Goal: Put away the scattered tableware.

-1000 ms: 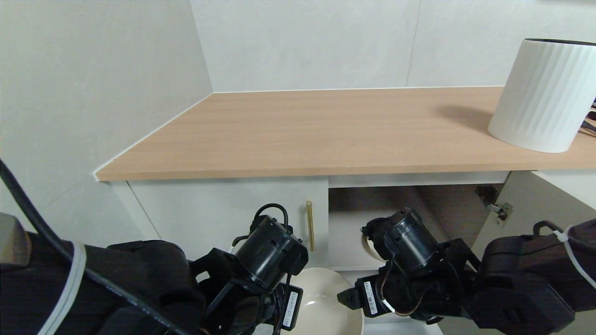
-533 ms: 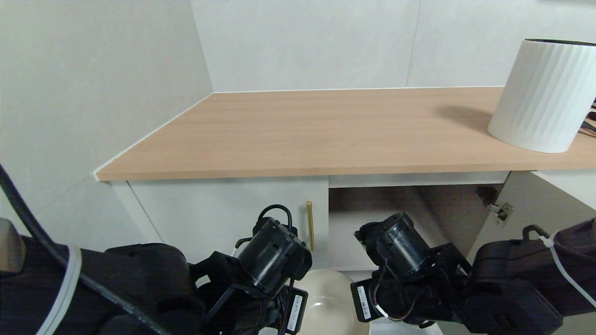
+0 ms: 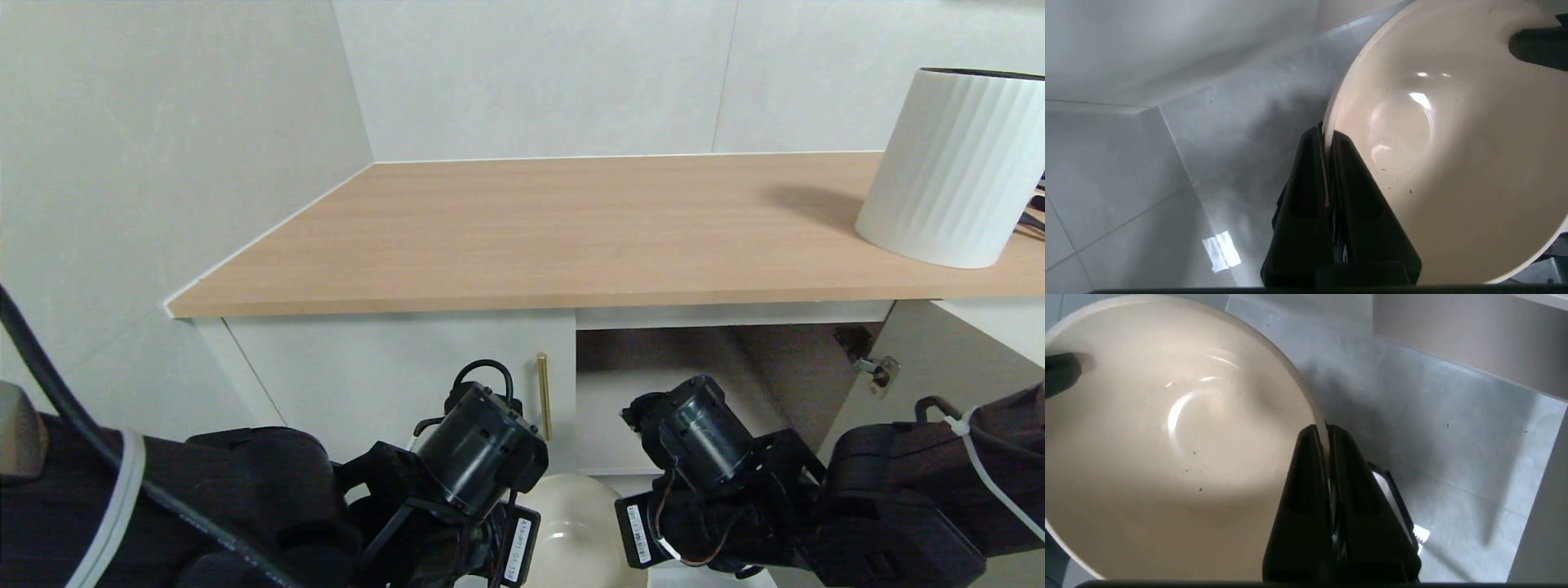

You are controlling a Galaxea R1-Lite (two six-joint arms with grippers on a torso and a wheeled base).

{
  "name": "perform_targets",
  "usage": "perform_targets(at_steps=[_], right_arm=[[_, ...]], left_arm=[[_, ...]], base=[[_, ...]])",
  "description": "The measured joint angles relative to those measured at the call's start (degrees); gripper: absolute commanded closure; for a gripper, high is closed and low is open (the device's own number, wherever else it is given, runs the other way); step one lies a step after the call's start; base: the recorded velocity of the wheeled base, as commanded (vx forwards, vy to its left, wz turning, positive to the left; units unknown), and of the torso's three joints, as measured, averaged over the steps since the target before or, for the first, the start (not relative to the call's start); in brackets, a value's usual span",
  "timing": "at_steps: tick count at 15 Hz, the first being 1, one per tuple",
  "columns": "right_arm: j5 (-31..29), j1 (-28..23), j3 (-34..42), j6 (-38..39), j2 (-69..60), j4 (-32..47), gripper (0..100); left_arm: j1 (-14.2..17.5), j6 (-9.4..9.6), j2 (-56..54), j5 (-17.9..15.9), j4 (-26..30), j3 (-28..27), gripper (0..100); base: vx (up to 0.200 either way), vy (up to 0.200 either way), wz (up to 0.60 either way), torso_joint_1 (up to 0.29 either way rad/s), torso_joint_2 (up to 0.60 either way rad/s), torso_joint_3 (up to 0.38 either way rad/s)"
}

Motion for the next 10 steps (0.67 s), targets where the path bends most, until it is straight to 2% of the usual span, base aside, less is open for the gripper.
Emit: perform_targets(at_steps=[10], right_arm=[[-0.7,-0.4,1.3,-1.1,0.4,1.0,100]], left_arm=[[0.0,0.00,0.0,0.5,0.1,0.0,0]], base=[[0.000,0.000,0.00,0.000,0.00,0.000]])
